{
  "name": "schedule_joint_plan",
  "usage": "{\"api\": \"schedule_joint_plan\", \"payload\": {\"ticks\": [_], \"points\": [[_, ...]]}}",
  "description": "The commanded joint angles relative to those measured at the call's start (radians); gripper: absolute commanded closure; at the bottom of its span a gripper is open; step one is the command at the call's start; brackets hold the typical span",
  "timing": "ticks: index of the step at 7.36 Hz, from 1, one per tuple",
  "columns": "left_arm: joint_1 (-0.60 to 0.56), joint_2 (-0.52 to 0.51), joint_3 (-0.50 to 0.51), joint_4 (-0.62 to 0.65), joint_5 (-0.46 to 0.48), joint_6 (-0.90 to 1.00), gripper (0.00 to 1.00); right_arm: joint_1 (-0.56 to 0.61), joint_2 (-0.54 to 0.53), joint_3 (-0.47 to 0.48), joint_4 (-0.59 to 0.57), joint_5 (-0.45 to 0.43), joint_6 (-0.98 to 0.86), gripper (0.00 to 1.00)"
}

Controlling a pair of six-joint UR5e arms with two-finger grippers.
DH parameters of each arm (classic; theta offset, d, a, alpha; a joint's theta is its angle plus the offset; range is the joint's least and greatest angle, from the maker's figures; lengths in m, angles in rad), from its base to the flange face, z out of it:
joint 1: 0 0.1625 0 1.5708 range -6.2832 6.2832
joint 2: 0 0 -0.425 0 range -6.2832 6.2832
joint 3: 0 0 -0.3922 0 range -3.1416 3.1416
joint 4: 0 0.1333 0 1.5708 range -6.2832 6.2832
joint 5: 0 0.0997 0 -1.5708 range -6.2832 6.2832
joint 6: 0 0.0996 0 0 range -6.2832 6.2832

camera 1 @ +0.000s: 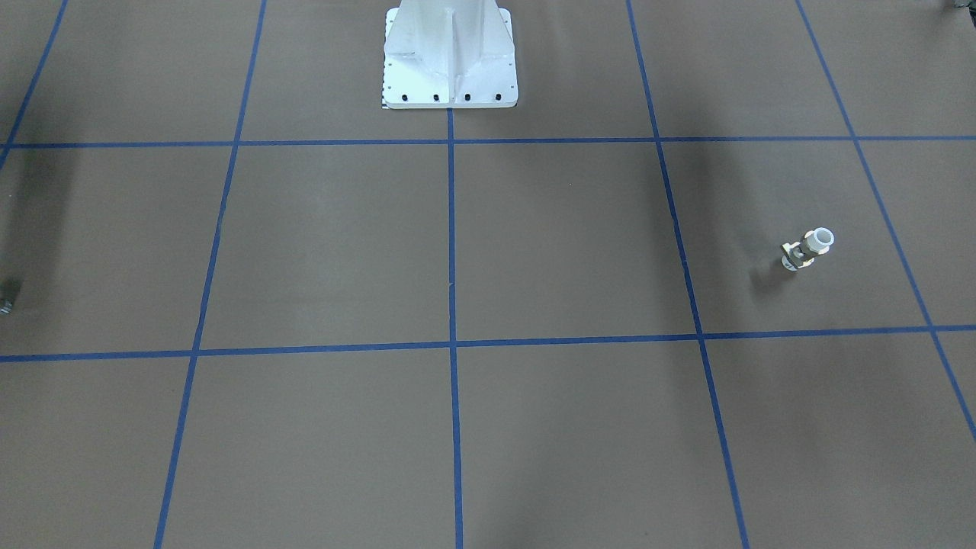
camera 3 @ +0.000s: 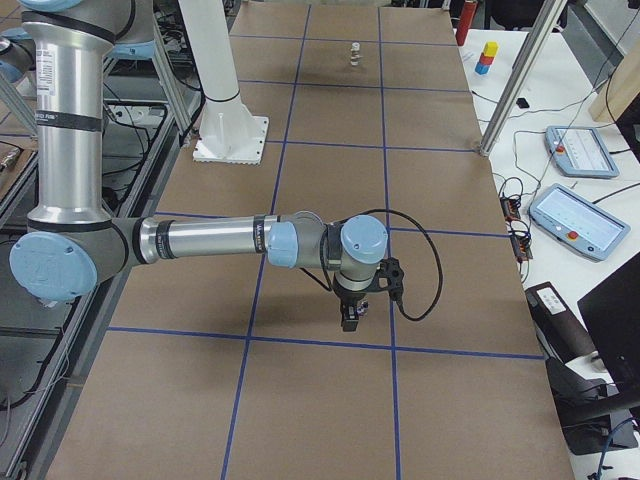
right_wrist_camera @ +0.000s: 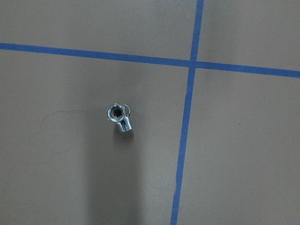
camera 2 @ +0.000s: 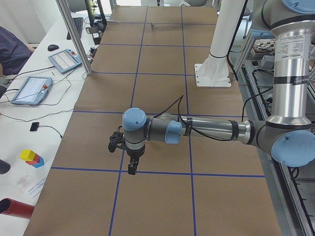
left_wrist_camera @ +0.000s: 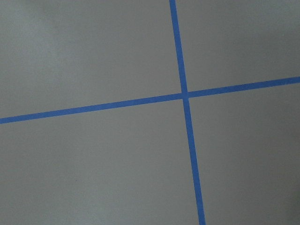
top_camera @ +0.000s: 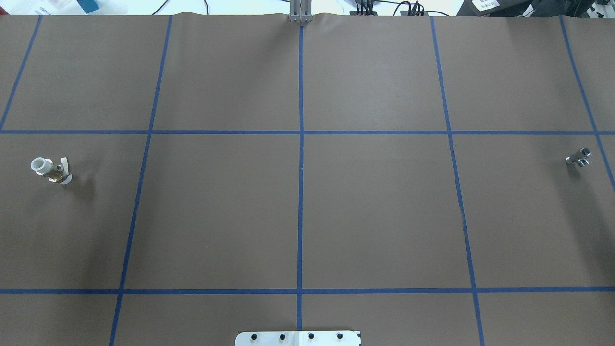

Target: Assemble PPR valve and pipe with both arms

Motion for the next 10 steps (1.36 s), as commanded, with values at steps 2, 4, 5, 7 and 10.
{"api": "schedule_joint_plan", "payload": {"ticks": [2, 4, 5, 7, 10], "points": [[0.000, -0.001, 0.001, 0.003, 0.000, 0.000, 0.00, 0.000, -0.002, 0.001, 0.001, 0.000, 0.000, 0.01], [0.000, 0.000, -0.041, 0.014, -0.049, -0.003, 0.00, 0.000, -0.001, 0.005, 0.001, 0.000, 0.000, 0.01], [0.006, -0.012, -0.044, 0.000, -0.081, -0.005, 0.00, 0.000, -0.001, 0.007, 0.001, 0.000, 0.000, 0.01], [0.050, -0.008, -0.099, 0.011, -0.193, -0.050, 0.00, 0.000, -0.001, 0.010, 0.001, 0.000, 0.000, 0.01], [0.183, -0.099, -0.101, 0.015, -0.218, -0.133, 0.00, 0.002, 0.004, 0.012, 0.001, -0.003, -0.002, 0.01]]}}
